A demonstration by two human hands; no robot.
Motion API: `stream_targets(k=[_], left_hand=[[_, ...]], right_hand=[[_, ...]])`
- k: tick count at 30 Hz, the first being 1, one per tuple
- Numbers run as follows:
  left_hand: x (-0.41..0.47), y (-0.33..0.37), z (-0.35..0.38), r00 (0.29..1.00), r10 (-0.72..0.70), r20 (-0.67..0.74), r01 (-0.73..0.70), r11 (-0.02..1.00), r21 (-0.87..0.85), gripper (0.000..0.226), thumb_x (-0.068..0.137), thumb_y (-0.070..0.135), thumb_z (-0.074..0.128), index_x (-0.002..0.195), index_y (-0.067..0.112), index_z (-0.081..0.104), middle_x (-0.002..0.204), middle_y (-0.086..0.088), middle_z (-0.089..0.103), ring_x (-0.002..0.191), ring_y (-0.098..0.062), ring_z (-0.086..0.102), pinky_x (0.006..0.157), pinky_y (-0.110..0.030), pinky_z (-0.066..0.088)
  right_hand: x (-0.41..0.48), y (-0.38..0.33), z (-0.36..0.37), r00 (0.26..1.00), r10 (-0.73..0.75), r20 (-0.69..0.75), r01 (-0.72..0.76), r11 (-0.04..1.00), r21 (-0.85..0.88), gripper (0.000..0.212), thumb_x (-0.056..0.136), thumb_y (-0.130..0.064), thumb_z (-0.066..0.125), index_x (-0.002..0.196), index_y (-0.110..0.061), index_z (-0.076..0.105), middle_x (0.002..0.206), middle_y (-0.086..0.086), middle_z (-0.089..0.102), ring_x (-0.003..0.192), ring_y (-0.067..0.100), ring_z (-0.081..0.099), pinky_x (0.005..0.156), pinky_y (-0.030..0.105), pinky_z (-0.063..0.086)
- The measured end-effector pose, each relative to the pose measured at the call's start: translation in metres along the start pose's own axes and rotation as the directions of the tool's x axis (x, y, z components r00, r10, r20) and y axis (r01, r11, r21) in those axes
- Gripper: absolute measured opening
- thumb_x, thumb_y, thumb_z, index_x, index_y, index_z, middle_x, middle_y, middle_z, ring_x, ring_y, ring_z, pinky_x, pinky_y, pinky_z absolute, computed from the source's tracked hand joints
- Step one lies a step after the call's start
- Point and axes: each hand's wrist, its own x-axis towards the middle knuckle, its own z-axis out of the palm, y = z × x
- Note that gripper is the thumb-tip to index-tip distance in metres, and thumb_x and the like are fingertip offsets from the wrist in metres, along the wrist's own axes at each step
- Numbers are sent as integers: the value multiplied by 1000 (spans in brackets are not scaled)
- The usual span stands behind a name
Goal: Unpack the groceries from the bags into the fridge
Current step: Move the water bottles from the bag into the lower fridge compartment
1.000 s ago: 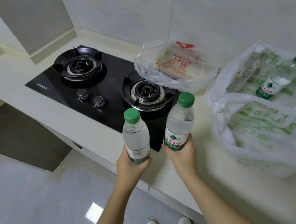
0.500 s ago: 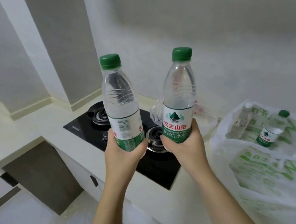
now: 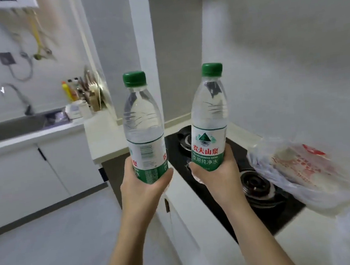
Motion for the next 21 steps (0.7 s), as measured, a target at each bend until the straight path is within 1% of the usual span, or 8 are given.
stream_targets(k=[2, 5, 7, 10, 12, 14, 16, 21], left_hand=[[-3, 4, -15, 995, -11, -101, 14, 1000, 27, 57, 58, 34, 81, 107, 39, 52, 95, 16, 67, 87, -1, 65, 68, -23, 52], [-12, 9, -36, 969, -16, -245, 37, 996, 81, 52, 64, 29, 84, 105, 35, 54, 94, 11, 68, 87, -7, 67, 68, -28, 54], [-21, 10, -48, 940, -21, -341, 60, 992, 107, 47, 69, 21, 84, 101, 36, 53, 93, 10, 68, 84, -4, 66, 67, -26, 52], [-36, 9, -61, 886, -30, -463, 90, 990, 109, 44, 71, 14, 82, 97, 33, 52, 86, 9, 67, 69, 2, 64, 60, -20, 48], [-46, 6, -68, 858, -47, -511, 118, 987, 108, 43, 72, 10, 80, 95, 32, 51, 77, 10, 67, 61, 4, 62, 54, -17, 48], [-53, 3, -76, 838, -57, -543, 135, 985, 106, 43, 74, 9, 79, 94, 34, 51, 75, 13, 66, 61, 3, 62, 51, -15, 48], [-59, 2, -86, 816, -47, -577, 130, 986, 102, 43, 74, 10, 79, 97, 35, 52, 83, 9, 66, 66, 3, 62, 51, -13, 48], [-66, 11, -123, 773, 25, -634, 73, 989, 128, 45, 72, 16, 82, 96, 39, 51, 93, 9, 66, 78, 1, 64, 57, -13, 48]], right_hand=[[6, 0, 16, 994, -6, 109, 2, 999, 34, 55, 69, -6, 81, 111, -29, 54, 98, -8, 68, 87, 5, 67, 72, 23, 55], [8, -3, 39, 969, -9, 249, -5, 998, 56, 56, 69, -11, 82, 114, -27, 53, 97, -12, 67, 86, 0, 65, 72, 23, 55], [7, -5, 51, 943, -12, 332, -13, 997, 72, 58, 69, -16, 83, 116, -28, 52, 98, -17, 65, 88, -5, 63, 74, 19, 54], [1, -10, 66, 899, -20, 438, -24, 995, 96, 55, 70, -16, 83, 113, -29, 51, 97, -19, 64, 86, -11, 60, 67, 8, 49], [-6, -13, 76, 870, -36, 492, -17, 994, 104, 56, 71, -15, 83, 113, -29, 50, 98, -19, 63, 86, -12, 60, 67, 8, 48], [-15, -16, 86, 844, -59, 533, 0, 994, 111, 56, 71, -16, 83, 114, -29, 50, 96, -22, 63, 87, -11, 60, 68, 9, 49], [-22, -22, 96, 821, -78, 566, 11, 993, 121, 57, 71, -16, 83, 114, -30, 49, 94, -25, 62, 88, -13, 59, 67, 8, 50], [-40, -41, 131, 792, -122, 598, 29, 986, 163, 55, 71, -16, 84, 114, -26, 51, 97, -18, 62, 89, -13, 60, 67, 5, 47]])
